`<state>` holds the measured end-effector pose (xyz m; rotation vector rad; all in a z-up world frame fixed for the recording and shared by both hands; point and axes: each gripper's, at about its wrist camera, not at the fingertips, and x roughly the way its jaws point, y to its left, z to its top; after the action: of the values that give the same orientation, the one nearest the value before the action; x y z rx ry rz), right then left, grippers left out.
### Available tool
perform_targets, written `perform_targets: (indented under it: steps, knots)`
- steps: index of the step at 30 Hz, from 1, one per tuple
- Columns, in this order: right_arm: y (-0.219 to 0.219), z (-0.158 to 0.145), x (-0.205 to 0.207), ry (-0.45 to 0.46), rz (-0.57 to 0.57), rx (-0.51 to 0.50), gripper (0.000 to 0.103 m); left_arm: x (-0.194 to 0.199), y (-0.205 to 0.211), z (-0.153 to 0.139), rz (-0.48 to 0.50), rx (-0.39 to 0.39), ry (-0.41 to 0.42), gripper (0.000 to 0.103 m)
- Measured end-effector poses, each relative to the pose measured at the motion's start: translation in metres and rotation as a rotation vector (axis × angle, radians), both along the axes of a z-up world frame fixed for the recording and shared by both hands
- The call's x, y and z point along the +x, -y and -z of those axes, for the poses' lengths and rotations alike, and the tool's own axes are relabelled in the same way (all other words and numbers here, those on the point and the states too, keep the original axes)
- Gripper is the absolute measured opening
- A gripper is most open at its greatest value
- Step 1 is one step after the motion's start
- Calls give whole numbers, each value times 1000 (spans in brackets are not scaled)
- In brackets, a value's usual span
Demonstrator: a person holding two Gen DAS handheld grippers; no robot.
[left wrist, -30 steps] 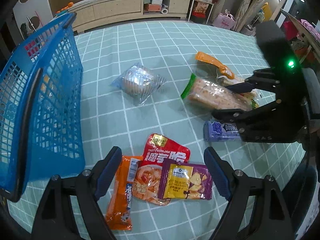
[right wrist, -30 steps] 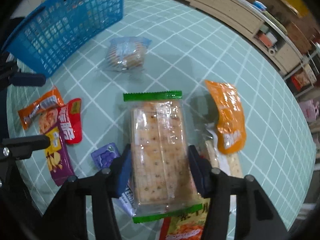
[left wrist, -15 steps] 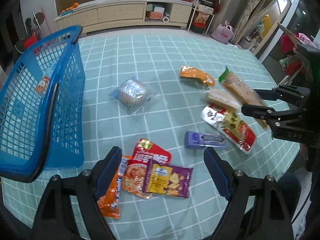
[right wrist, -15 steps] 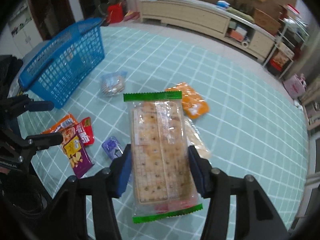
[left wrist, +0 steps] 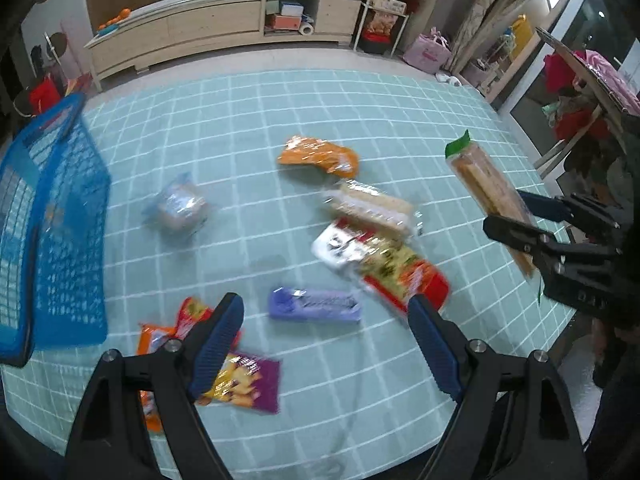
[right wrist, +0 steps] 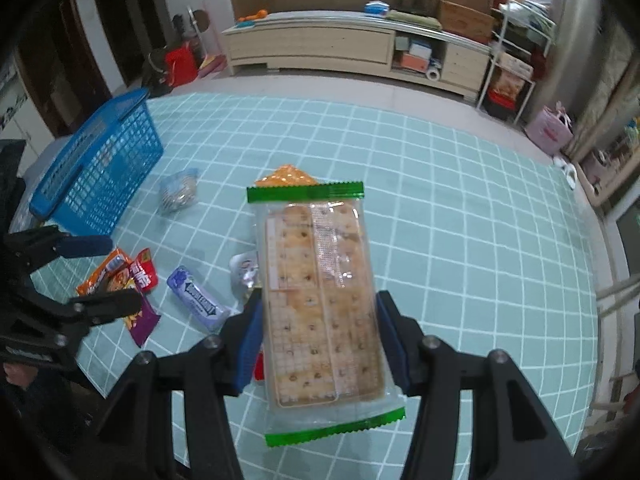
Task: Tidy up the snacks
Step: 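Grasp the white-strip cracker pack with the left tool while the right tool holds its pack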
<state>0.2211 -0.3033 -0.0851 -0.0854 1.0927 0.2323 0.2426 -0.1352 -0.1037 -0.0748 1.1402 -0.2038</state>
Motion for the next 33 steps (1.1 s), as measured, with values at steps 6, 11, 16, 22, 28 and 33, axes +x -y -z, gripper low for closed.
perform_targets:
  steps: [6,11,16,22,28,33]
  knots:
    - [24,2,9,1,73,16,58,37,23,8,-55,-45,-91,83]
    - [43,13,23,-10,133,51,58,75,38,29,-133,-31,-179,83]
    - [59,25,35,-22,169,75,58,100,43,56,-208,-39,-240,83]
    - [70,39,41,-31,167,76,58,122,51,89,-260,-51,-306,83]
    - [80,51,40,-44,159,98,58,139,55,104,-290,-43,-322,83]
    - [84,54,39,-50,167,125,58,151,55,106,-294,-28,-344,83]
